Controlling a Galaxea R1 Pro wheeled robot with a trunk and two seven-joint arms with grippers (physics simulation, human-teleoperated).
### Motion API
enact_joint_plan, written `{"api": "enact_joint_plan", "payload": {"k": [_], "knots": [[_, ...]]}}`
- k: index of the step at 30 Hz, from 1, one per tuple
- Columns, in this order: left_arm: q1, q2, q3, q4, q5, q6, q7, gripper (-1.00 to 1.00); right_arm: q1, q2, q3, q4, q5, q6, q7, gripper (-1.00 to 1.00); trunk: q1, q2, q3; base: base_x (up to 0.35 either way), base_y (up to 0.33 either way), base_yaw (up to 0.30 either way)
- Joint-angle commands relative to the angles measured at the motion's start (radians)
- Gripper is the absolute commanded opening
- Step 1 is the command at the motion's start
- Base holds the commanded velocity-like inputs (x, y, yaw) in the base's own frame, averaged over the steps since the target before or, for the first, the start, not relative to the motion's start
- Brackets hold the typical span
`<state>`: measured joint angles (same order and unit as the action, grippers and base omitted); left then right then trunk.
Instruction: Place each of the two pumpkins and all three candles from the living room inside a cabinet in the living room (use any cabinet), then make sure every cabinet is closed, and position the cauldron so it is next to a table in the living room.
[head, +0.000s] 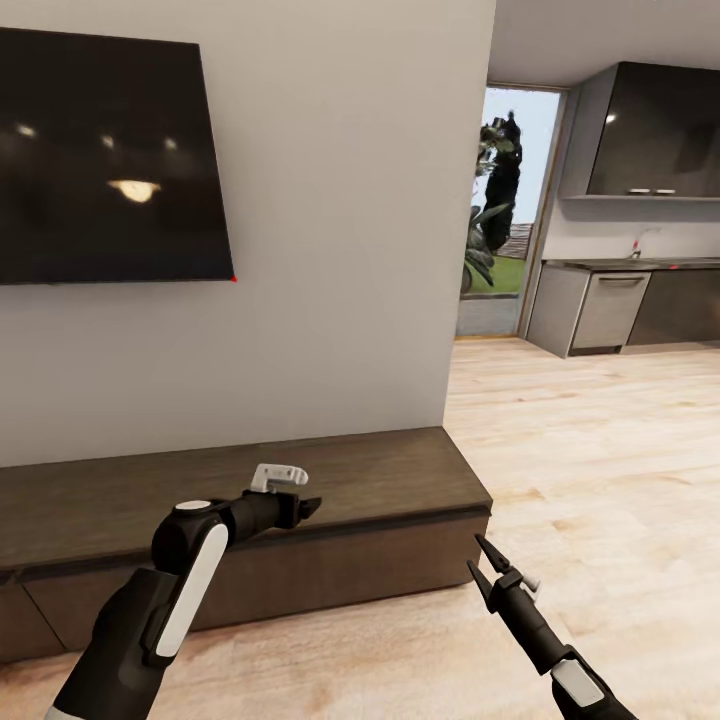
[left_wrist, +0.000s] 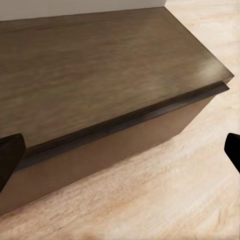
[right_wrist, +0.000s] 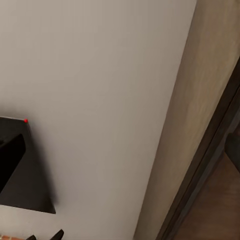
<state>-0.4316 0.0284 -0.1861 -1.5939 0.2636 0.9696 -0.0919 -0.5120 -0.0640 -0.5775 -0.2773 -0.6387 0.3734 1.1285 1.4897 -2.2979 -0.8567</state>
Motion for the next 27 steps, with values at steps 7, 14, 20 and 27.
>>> {"api": "enact_joint_plan", "payload": {"k": [7, 14, 20, 27], "knots": [[-0.017, -0.002, -0.012, 0.000, -0.004, 0.000, 0.015, 1.00, -0.016, 0.000, 0.021, 0.016, -0.007, 0.020, -0.005, 1.00, 0.000, 0.000, -0.001, 0.000, 0.000, 0.000], [-0.021, -0.003, -0.174, 0.000, -0.003, -0.002, 0.028, 1.00, -0.087, 0.002, 0.018, 0.021, -0.054, 0.024, -0.150, 1.00, 0.000, 0.000, -0.001, 0.000, 0.000, 0.000], [-0.022, -0.004, -0.182, 0.001, -0.004, -0.003, 0.030, 1.00, -0.106, 0.006, 0.017, 0.022, -0.071, 0.017, -0.204, 1.00, 0.000, 0.000, -0.001, 0.000, 0.000, 0.000], [-0.022, -0.004, -0.184, 0.002, -0.003, -0.003, 0.048, 1.00, -0.109, 0.006, 0.018, 0.024, -0.073, 0.006, -0.213, 1.00, 0.000, 0.000, -0.001, 0.000, 0.000, 0.000]]}}
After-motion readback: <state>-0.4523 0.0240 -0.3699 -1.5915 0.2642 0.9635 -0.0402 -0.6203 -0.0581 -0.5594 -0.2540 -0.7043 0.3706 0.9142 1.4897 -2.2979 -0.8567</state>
